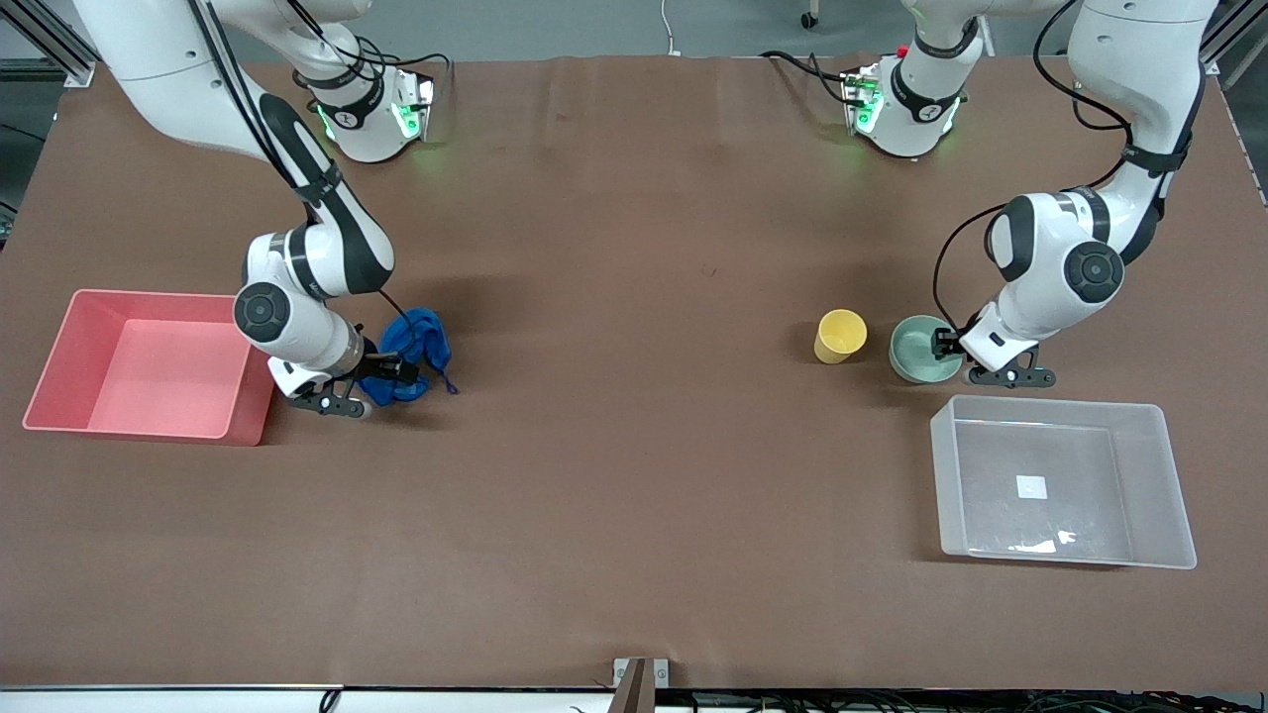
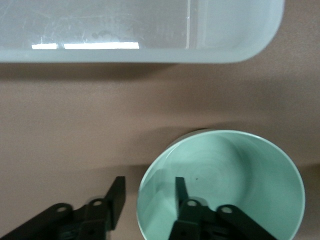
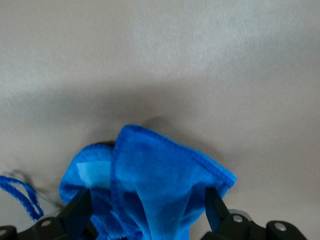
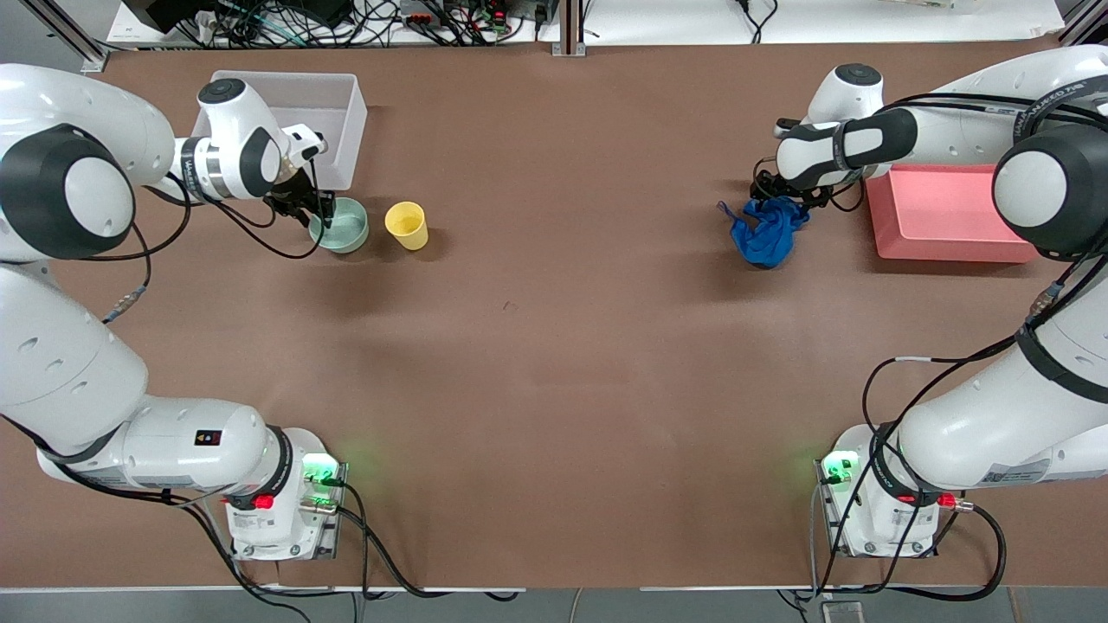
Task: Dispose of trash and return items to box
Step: 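Carry the cloth into the pink bin while the left gripper carries the bowl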
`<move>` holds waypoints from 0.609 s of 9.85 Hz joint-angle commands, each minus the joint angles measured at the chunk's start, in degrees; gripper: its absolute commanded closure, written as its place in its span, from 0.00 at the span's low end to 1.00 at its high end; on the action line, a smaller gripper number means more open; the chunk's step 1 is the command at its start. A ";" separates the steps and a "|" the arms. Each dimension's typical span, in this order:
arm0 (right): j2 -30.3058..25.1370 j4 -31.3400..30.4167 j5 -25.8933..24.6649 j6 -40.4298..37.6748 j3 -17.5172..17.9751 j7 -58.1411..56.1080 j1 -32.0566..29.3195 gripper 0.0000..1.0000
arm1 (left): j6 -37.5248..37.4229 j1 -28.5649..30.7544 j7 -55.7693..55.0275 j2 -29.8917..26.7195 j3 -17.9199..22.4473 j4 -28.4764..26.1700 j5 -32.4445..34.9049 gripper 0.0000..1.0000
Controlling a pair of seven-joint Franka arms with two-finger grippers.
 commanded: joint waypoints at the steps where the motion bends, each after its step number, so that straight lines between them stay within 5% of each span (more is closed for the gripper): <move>1: -2.40 -1.19 0.19 -2.69 0.34 1.16 0.16 0.00 | 2.48 0.31 -0.60 2.25 -0.23 -0.73 1.05 0.97; 3: -2.05 -1.81 0.27 -0.33 0.34 1.60 0.86 0.10 | -0.57 0.04 -0.42 -1.06 -0.23 -1.08 1.05 0.97; 5: -1.61 -4.17 0.28 6.24 0.34 1.60 0.87 0.21 | -13.11 0.39 0.45 -10.10 -0.14 -0.04 1.05 0.97; 6: -1.69 -4.10 0.28 5.49 0.43 1.60 0.78 0.48 | -17.69 0.30 0.45 -12.14 -0.14 3.10 1.05 0.97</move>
